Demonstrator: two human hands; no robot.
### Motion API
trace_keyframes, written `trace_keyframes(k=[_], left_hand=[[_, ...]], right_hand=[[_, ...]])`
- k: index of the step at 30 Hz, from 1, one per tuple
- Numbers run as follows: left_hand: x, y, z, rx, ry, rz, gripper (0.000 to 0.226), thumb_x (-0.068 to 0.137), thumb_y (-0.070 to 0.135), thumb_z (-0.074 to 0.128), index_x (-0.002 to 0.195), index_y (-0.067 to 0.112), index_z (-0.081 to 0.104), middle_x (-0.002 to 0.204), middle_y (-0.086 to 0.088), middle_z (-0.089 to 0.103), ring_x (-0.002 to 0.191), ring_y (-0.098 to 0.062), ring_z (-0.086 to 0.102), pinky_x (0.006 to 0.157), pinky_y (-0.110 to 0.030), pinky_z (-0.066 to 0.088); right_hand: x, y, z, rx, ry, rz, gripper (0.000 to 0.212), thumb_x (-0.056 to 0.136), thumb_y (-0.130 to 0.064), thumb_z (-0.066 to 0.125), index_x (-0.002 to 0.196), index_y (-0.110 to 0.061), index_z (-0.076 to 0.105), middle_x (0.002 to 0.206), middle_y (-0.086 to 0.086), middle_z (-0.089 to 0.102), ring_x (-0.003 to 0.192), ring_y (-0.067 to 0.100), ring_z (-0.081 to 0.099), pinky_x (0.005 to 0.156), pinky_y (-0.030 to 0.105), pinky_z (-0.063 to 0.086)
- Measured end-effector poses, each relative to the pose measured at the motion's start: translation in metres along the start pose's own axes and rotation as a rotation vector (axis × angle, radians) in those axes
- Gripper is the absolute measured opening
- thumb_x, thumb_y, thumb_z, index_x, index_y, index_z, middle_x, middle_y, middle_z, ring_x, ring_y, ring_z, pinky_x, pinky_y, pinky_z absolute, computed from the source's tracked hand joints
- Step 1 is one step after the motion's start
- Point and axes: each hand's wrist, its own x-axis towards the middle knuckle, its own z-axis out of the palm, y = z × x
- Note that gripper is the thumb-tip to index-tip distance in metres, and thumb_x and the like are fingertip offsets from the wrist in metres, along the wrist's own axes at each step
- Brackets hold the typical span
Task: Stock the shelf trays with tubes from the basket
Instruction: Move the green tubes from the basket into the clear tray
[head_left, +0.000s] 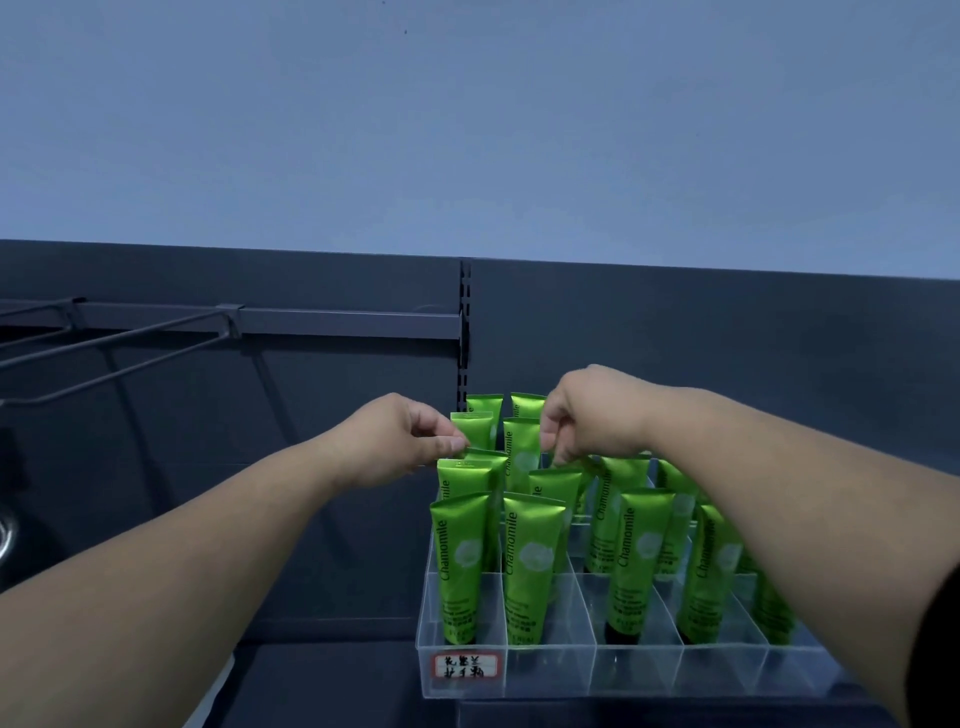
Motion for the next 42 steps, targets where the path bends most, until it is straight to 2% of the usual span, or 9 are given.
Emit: trace_keyframes(k=[5,9,17,21,24,31,36,39,42], left_hand=[[0.0,-0.004,-0.001,0.017,-0.015,0.013,0.009,0.084,0.031,0.071,0.086,0.023,0.075,0.075,0.007,0.071,0.061,0.004,0.057,0.063,-0.011,0.047],[0.0,-0.005,0.005,-0.066,-0.03,0.055,0.004,0.084,0.02,0.072,0.084,0.023,0.073,0.067,0.015,0.069,0.057,0.009,0.057,0.056,-0.005,0.041],[0.001,-0.012,0.006,-0.114,-0.079,0.091,0.014,0.081,0.012,0.073,0.086,0.025,0.072,0.081,0.008,0.074,0.075,0.0,0.066,0.071,-0.012,0.05],[0.002,-0.011,0.008,-0.118,-0.079,0.119,0.012,0.082,0.014,0.073,0.087,0.025,0.073,0.085,0.007,0.075,0.082,-0.002,0.067,0.08,-0.016,0.051],[0.004,-0.009,0.011,-0.092,-0.045,0.136,0.008,0.083,0.018,0.073,0.083,0.026,0.074,0.079,0.008,0.074,0.072,0.002,0.064,0.074,-0.015,0.048],[0.001,-0.011,0.01,-0.063,0.044,0.13,0.005,0.083,0.024,0.072,0.079,0.026,0.074,0.076,0.009,0.073,0.067,0.005,0.061,0.066,-0.01,0.045],[0.001,-0.013,0.009,-0.082,0.029,0.118,0.003,0.085,0.024,0.071,0.084,0.022,0.073,0.057,0.02,0.064,0.05,0.01,0.053,0.055,-0.003,0.04],[-0.001,-0.013,0.007,-0.091,0.017,0.109,0.007,0.087,0.026,0.068,0.088,0.022,0.074,0.062,0.02,0.066,0.054,0.01,0.056,0.06,-0.007,0.043],[-0.007,-0.007,0.002,-0.131,0.065,0.105,0.015,0.091,0.032,0.061,0.09,0.024,0.074,0.077,0.01,0.072,0.071,0.0,0.066,0.075,-0.024,0.053]], right_hand=[[0.011,-0.012,0.001,0.17,0.059,-0.078,0.016,0.079,-0.017,0.078,0.089,-0.029,0.072,0.08,-0.009,0.074,0.074,-0.001,0.065,0.068,0.011,0.045],[0.017,-0.023,0.003,0.221,0.014,-0.119,0.019,0.08,-0.011,0.076,0.09,-0.026,0.072,0.084,-0.009,0.074,0.075,-0.002,0.067,0.071,0.011,0.05],[0.013,-0.024,0.0,0.312,-0.092,-0.094,0.027,0.078,-0.003,0.076,0.089,-0.027,0.07,0.083,-0.011,0.072,0.078,0.001,0.068,0.083,0.023,0.055],[0.008,-0.024,0.0,0.299,-0.064,-0.081,0.024,0.078,-0.002,0.075,0.089,-0.024,0.071,0.081,-0.011,0.071,0.074,-0.002,0.066,0.078,0.018,0.054],[0.004,-0.028,0.001,0.233,-0.02,-0.095,0.021,0.079,-0.005,0.075,0.085,-0.025,0.071,0.078,-0.012,0.071,0.07,-0.005,0.065,0.076,0.017,0.054],[0.0,-0.035,0.003,0.28,-0.014,-0.077,0.025,0.079,-0.001,0.074,0.091,-0.022,0.071,0.084,-0.007,0.073,0.076,-0.001,0.069,0.083,0.036,0.058],[-0.002,-0.034,0.0,0.303,-0.021,-0.055,0.027,0.079,-0.002,0.075,0.096,-0.021,0.07,0.089,-0.006,0.072,0.084,0.006,0.07,0.087,0.032,0.056],[-0.005,-0.033,0.0,0.29,0.0,-0.043,0.027,0.079,-0.005,0.076,0.098,-0.022,0.07,0.092,-0.005,0.072,0.087,0.007,0.069,0.088,0.03,0.055],[-0.011,-0.031,0.0,0.275,0.054,-0.039,0.026,0.08,-0.011,0.076,0.101,-0.024,0.07,0.095,-0.007,0.071,0.088,0.005,0.067,0.089,0.027,0.054]])
